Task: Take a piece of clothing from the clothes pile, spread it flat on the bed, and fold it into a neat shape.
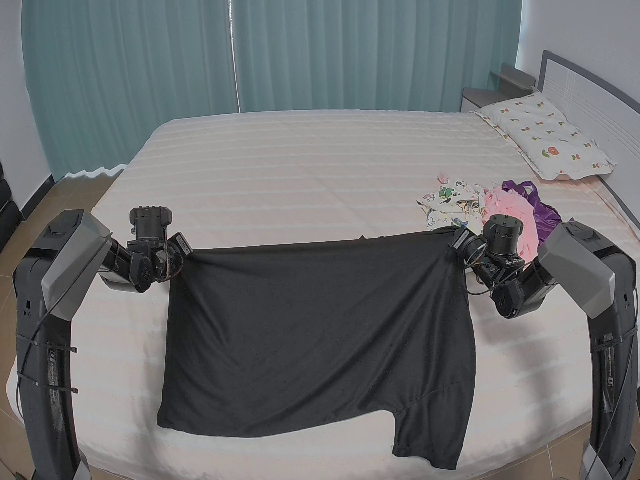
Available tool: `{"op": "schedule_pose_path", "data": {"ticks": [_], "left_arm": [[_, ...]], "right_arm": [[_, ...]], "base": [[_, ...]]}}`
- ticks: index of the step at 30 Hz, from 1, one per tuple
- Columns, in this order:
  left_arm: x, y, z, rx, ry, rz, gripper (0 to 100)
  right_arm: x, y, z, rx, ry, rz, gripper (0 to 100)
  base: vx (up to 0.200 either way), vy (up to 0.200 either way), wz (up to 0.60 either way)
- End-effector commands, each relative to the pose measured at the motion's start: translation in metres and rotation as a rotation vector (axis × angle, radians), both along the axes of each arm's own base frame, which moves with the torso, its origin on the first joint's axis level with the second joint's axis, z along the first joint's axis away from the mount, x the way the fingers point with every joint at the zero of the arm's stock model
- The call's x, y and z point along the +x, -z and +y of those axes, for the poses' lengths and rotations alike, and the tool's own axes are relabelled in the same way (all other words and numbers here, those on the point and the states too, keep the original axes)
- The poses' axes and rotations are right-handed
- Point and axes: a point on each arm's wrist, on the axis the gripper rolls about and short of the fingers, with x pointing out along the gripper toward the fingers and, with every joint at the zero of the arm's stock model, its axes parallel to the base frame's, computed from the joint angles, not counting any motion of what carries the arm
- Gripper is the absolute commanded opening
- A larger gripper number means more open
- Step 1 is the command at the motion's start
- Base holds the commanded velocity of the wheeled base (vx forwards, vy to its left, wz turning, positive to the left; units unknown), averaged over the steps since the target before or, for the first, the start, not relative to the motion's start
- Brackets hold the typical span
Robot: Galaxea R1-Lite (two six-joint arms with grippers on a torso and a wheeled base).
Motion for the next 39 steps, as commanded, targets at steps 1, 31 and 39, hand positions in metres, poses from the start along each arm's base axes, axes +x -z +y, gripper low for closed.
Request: {"op": "schedule_pose_path", "data": {"ticks": [1,31,39], "left_arm": [[0.004,0.017,0.000,0.006,-0.011,0.028,0],[-0.118,-0.067,-0.002,-0.077,0.123,0.060,100],[-0.215,-0.053,-0.021,-0.185,0.165,0.125,100]], "right_arm": [[0.005,0.034,0.003,-0.037,0.010,0.057,100],[-0.117,-0.023,-0.026,-0.034,-0.126,0.245,100],[-0.207,-0.038,-0.007,0.164,-0.154,0.353,100]], "base": [[0.000,0.000,0.00],[0.000,0.000,0.00],[-0.125,0.000,0.00]]}}
